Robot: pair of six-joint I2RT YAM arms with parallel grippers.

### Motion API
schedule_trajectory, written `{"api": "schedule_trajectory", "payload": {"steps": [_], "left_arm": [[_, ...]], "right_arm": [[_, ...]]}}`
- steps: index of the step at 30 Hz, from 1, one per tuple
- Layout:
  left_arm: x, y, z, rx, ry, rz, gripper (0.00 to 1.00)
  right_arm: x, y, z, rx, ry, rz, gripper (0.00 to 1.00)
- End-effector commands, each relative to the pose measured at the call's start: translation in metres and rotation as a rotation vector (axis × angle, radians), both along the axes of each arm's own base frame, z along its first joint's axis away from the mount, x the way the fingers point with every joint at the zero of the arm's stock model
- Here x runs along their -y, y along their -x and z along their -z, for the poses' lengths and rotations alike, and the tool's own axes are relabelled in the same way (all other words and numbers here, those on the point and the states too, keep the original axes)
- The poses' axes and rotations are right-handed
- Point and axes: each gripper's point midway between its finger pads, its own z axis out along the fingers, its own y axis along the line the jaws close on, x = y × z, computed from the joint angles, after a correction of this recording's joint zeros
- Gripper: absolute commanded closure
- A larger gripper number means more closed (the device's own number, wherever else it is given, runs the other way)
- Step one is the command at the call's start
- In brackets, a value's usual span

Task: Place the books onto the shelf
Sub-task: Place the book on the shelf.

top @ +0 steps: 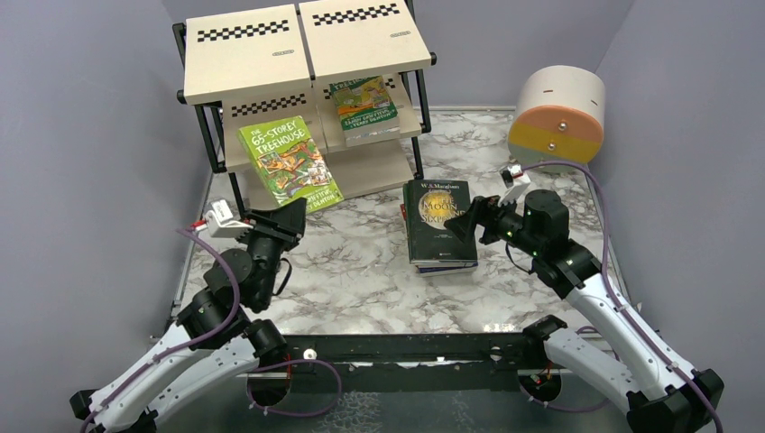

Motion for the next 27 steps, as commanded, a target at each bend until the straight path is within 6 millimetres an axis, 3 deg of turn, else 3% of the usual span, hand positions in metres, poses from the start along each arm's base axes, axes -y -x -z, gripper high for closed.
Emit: {"api": "schedule_trajectory", "payload": {"steps": [1,7,20,27], "left_arm": [[0.014,-0.003,-0.019,0.081,0.121,0.037,1.0],[0.032,-0.012,-0.019,0.113,0.139,0.071,1.0],[0.038,-0.026,-0.026,0.169,0.128,0.034,1.0],[0.037,-0.041,-0.017,0.14,0.166,0.032,1.0]], "right_arm": [[-0.006,0.0,-0.004,0.031,-0.013,-0.036,0.19],[-0.004,0.002,-0.002,0.036,0.001,-0.041,0.18],[-0.006,0.01,0.007,0.024,-0.008,-0.068,0.18],[-0.006,0.009,0.005,0.03,-0.008,-0.069,0.18]]}}
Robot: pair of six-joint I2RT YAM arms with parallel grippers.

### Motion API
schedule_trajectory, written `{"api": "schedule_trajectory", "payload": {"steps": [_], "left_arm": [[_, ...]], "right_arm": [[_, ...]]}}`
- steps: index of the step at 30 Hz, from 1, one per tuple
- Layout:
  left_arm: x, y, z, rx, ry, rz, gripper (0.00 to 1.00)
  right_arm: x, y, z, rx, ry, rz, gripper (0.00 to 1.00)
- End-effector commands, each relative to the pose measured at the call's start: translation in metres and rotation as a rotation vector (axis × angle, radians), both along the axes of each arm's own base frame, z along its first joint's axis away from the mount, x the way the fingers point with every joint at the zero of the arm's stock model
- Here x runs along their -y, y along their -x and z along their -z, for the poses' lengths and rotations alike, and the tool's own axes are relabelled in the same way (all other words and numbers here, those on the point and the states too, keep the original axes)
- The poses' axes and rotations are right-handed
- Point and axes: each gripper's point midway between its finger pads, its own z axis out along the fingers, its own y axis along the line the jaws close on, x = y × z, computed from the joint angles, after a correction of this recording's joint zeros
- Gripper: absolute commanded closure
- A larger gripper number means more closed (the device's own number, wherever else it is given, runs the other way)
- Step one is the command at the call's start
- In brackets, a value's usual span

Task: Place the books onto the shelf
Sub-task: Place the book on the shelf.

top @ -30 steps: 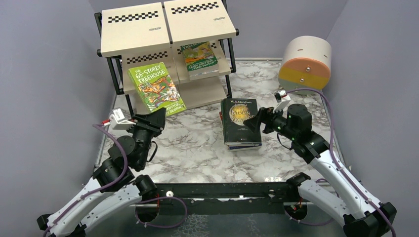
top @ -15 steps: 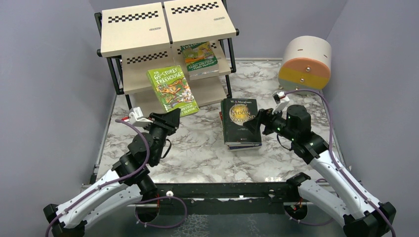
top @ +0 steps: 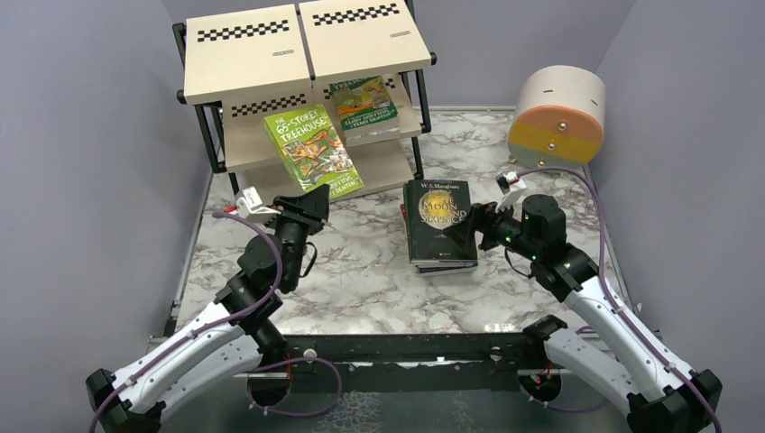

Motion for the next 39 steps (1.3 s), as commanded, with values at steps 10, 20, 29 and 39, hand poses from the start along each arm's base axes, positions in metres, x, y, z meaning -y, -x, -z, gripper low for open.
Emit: {"api": "schedule_trajectory", "payload": {"steps": [10,20,29,39], "left_arm": [[-0.029,-0.034,-0.036,0.074,0.158,0.011,1.0],[-0.052,-0.078,-0.034,0.009,0.195,0.075,1.0],[-0.074,-0.117,-0.042,-0.056,0.215,0.186,1.0],[-0.098,-0.129,-0.037,-0.082,0.22,0.257,1.0]], "right_arm": [[-0.004,0.0,-0.011,0.047,-0.017,-0.025,0.18],[-0.003,0.0,-0.009,0.037,-0.013,-0.014,0.18],[-0.003,-0.002,-0.008,0.028,-0.013,-0.009,0.19],[-0.006,-0.006,-0.009,0.025,-0.022,-0.006,0.19]]}}
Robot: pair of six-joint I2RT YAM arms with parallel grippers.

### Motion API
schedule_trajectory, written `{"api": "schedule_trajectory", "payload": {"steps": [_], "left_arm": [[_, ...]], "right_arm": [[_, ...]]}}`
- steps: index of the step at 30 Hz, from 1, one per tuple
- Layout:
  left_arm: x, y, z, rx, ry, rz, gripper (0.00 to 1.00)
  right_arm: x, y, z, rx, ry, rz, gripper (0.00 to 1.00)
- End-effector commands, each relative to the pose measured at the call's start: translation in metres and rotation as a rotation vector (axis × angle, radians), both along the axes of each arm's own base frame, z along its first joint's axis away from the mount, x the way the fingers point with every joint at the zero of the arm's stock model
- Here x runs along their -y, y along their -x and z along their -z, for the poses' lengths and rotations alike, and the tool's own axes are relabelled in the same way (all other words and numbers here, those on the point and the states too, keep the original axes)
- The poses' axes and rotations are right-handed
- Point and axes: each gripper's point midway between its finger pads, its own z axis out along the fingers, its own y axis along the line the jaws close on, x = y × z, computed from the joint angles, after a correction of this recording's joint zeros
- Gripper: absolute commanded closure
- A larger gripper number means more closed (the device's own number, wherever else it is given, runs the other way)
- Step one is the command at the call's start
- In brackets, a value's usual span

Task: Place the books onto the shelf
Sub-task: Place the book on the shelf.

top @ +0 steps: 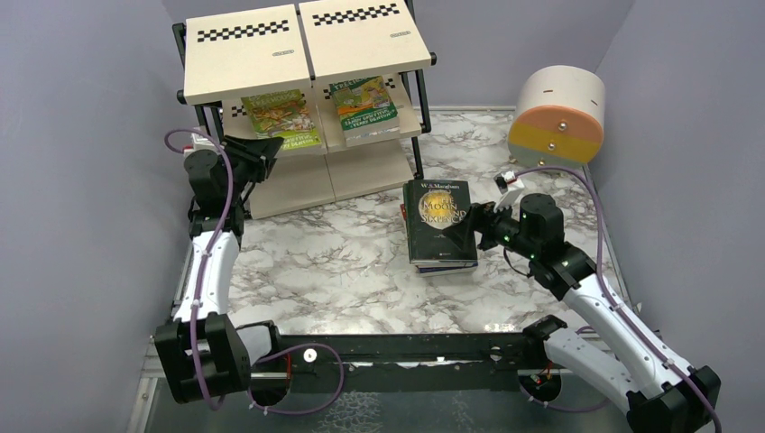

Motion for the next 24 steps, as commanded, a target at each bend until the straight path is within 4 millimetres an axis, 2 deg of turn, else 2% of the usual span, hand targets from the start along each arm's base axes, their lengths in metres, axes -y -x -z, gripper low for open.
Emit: {"api": "schedule_trajectory", "payload": {"steps": [1,9,24], "left_arm": [[0.0,0.003,-0.052,0.173,-0.011,0.106,1.0],[-0.022,-0.011,-0.046,0.149,0.011,0.129,1.0],[-0.031,-0.032,-0.04,0.133,0.038,0.174,1.0]], "right_arm": [[-0.005,-0.006,-0.013,0.036,-0.028,-0.005,0.19],[-0.011,-0.011,-0.013,0.03,-0.041,-0.013,0.19],[-0.02,-0.024,-0.014,0.016,-0.051,-0.02,0.19]]}}
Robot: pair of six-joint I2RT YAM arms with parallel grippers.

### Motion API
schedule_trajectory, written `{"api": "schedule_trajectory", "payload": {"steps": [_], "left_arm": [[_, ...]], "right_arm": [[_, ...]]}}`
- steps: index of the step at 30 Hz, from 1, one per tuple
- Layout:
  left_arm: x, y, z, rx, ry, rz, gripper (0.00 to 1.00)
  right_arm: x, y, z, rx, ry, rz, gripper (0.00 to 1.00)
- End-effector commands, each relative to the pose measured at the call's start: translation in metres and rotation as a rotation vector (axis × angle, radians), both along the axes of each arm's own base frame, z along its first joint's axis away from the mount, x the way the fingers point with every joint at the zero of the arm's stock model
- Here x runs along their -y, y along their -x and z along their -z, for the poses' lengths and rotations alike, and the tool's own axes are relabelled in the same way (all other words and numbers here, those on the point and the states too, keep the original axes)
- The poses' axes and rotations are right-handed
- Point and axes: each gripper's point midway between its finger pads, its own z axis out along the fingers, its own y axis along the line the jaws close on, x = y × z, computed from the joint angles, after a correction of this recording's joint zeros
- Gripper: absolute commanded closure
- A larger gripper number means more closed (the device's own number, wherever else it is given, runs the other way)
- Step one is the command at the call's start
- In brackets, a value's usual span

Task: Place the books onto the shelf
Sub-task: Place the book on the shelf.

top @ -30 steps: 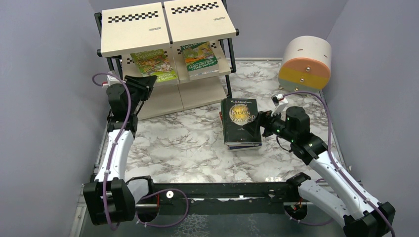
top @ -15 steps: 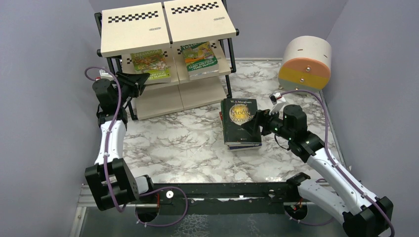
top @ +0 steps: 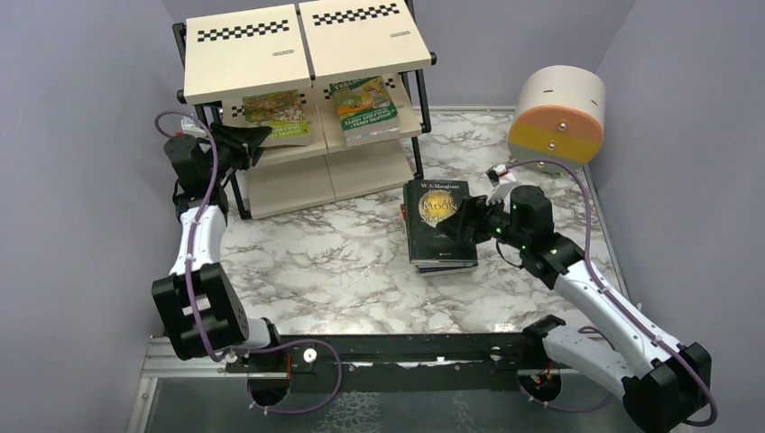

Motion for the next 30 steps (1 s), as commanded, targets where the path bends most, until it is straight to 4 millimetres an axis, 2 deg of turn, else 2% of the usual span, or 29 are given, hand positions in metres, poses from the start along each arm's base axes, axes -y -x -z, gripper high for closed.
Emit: {"api": "schedule_trajectory", "payload": {"steps": [1,10,13,15,18,30], "left_arm": [[0.001,0.0,-0.038,0.14,-0.04,0.044,1.0],[0.004,0.001,-0.033,0.124,-0.027,0.069,0.99],[0.004,0.001,-0.032,0.12,-0.022,0.074,0.82],[0.004,0.002,-0.031,0.116,-0.017,0.077,0.67],[0.005,0.002,-0.031,0.111,-0.01,0.077,0.54],[0.001,0.01,-0.033,0.101,0.01,0.069,0.45]], "right_arm": [[-0.01,-0.007,-0.025,0.058,-0.047,-0.023,0.19],[-0.011,-0.005,-0.023,0.055,-0.054,-0.032,0.2],[-0.01,-0.005,-0.022,0.053,-0.055,-0.03,0.2],[-0.01,-0.004,-0.022,0.053,-0.056,-0.03,0.2],[-0.01,-0.003,-0.022,0.053,-0.056,-0.03,0.2],[-0.009,0.0,-0.022,0.056,-0.062,-0.029,0.2]]}}
